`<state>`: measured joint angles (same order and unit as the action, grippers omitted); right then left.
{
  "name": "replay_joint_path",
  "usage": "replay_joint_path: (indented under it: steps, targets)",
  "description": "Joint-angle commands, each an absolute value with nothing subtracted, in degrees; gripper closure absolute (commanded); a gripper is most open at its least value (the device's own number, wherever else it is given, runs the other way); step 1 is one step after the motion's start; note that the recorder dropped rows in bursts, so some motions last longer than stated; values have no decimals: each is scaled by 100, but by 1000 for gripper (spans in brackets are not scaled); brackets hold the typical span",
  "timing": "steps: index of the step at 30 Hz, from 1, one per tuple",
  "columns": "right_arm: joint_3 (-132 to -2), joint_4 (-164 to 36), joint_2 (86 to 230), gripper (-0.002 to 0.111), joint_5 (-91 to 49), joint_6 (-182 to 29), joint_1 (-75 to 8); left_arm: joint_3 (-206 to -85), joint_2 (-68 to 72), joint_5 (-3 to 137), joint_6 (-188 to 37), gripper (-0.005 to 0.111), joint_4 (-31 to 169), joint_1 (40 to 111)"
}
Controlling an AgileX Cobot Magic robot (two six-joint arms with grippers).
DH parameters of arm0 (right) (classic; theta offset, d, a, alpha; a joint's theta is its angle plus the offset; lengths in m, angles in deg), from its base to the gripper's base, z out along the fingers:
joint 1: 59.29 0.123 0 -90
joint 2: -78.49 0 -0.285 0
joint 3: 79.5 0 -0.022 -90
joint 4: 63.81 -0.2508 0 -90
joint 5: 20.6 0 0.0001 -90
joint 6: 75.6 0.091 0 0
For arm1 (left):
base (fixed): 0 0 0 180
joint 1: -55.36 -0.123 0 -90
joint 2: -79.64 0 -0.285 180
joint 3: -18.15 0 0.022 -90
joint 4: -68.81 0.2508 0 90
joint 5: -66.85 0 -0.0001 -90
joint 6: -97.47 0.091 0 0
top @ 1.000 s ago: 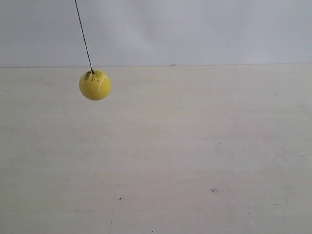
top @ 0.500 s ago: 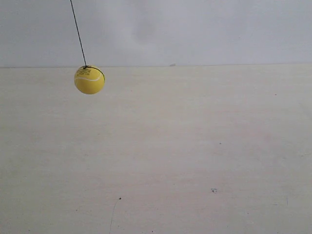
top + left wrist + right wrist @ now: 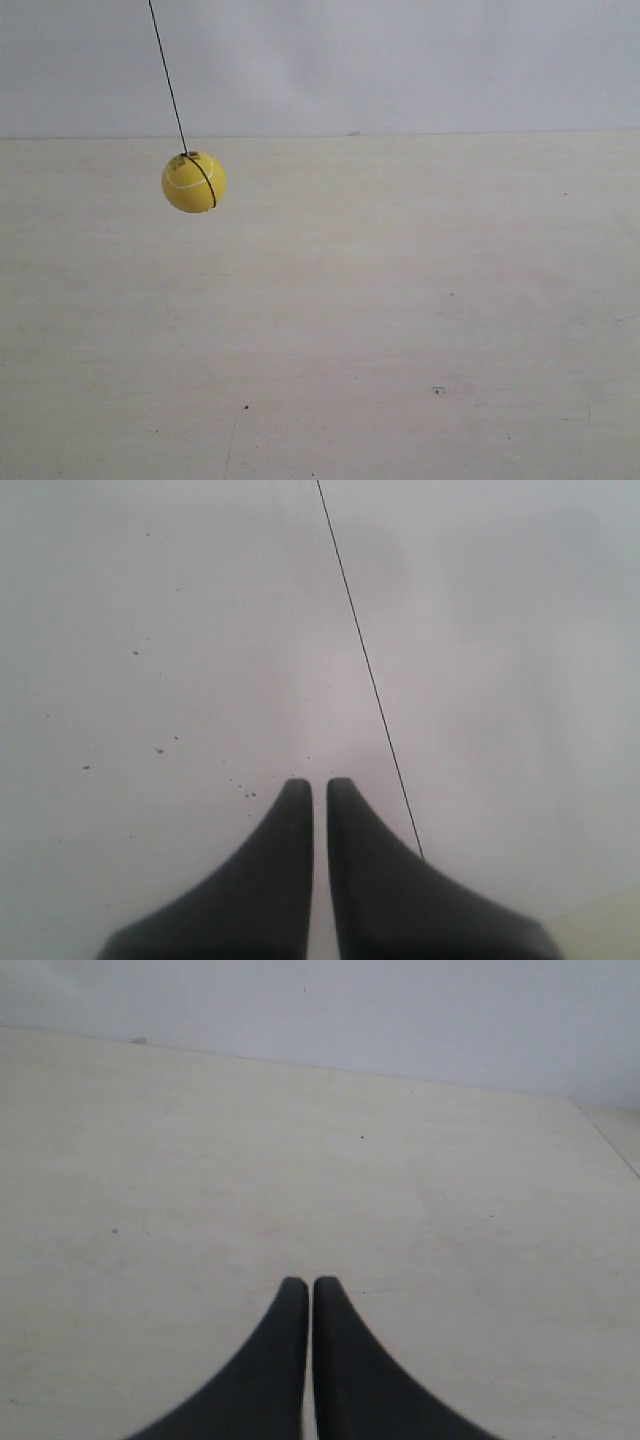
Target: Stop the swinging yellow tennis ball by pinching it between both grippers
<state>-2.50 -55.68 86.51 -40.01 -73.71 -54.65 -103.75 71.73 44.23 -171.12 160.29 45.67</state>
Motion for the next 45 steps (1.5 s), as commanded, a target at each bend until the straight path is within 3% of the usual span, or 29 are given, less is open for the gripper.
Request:
replay_joint_path:
  steps: [1,23,32,39,45]
  targets:
    - [-228,-5602,8628,108,-3973,-7429,-5487,-10356,7186,4429,-17168,102,15986,4603]
    - [-228,-5602,8628,108,-3973,-7429,-5487,-10227,7186,4441,-16922,102,15845,4925]
    - [-228,-5593,8628,108,-3973,-7429,-5476,-9089,7186,4988,-11952,102,10094,4925]
    - [-228,-5593,8628,108,-3973,-7429,-5476,-8751,7186,7402,-10641,102,9092,4925]
    - [-228,-5593,8628,108,-3973,-7429,-5476,-8557,7186,8045,-8745,102,7702,4925]
